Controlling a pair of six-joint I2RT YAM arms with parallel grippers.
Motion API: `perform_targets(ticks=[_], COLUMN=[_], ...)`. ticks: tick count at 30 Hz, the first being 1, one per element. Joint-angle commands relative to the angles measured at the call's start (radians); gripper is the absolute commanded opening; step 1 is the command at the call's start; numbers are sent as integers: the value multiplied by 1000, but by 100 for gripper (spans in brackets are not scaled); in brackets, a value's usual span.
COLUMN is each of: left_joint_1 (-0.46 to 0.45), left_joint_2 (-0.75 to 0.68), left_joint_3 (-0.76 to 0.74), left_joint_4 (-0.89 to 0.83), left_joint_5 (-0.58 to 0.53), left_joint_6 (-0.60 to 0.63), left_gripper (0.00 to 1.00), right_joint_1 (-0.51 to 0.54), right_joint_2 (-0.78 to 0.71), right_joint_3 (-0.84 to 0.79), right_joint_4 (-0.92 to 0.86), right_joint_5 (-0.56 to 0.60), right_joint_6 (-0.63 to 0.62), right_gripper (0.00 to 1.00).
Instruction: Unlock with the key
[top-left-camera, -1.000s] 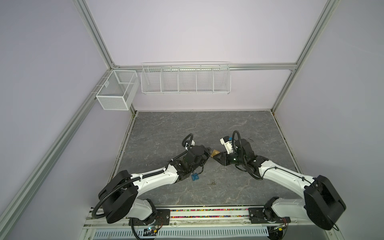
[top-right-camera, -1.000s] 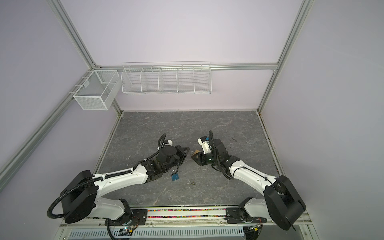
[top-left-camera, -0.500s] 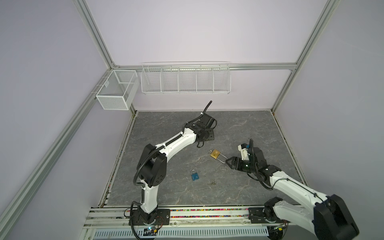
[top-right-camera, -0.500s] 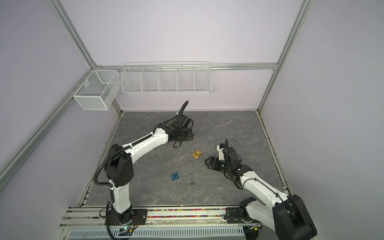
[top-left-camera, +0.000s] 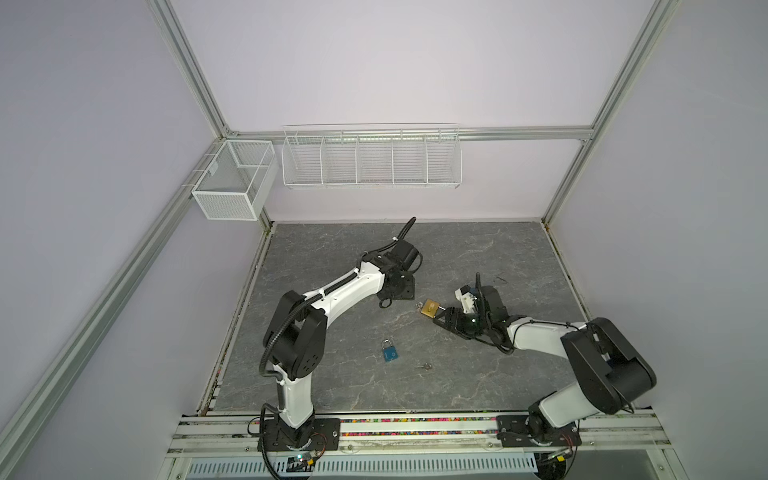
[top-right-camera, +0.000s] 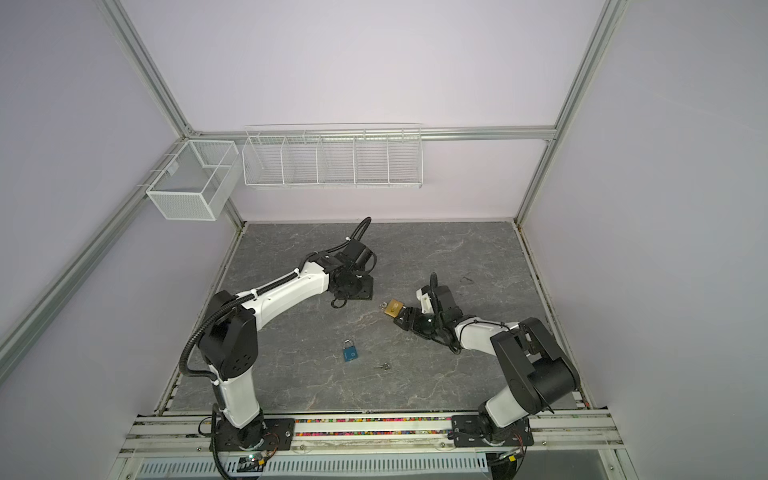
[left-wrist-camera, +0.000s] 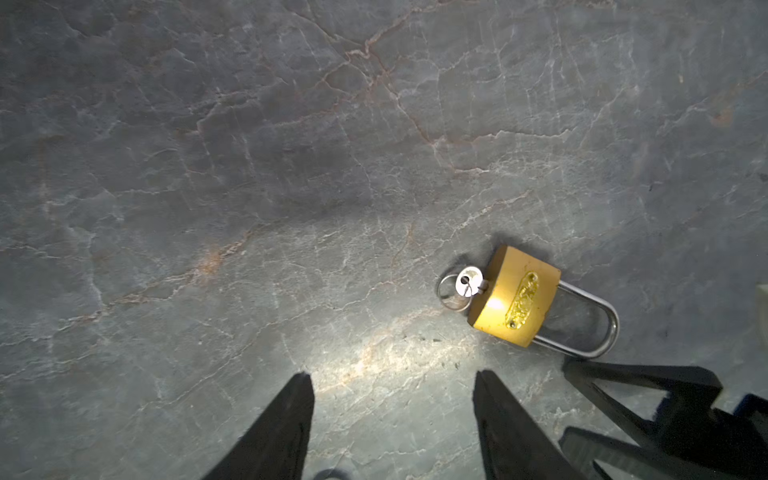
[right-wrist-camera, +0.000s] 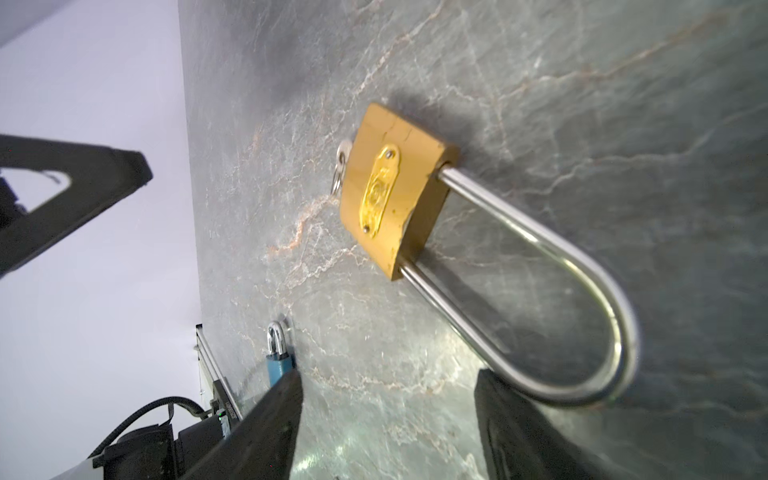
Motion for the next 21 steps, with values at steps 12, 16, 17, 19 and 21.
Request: perform_targets(ticks=[12,16,17,19,21], left_joint_1=[3,-70,-87,-106,-106], left_joint_2=[50,111,132,173,207], left_joint_3=[28,84,110,153,192], left_joint_4=[38,18,-1,-17,2], left_joint_5=[136,125,119,76,56], left_joint_6=[192,130,104,27,-3], left_gripper=[66,73,73,73,73], right_joint_1=[-111,-132,-138,-155,-179], right_joint_2=[162,-27,-78,-208,-335], right_joint_3=[284,181,158,103,44], right_joint_4=[-156,-231,-262,-348,-412], right_joint_5=[-44,4,11,39,51], right_joint_6=[-146,-185,-197,-215,-212], right_gripper=[67,68,68,69,71])
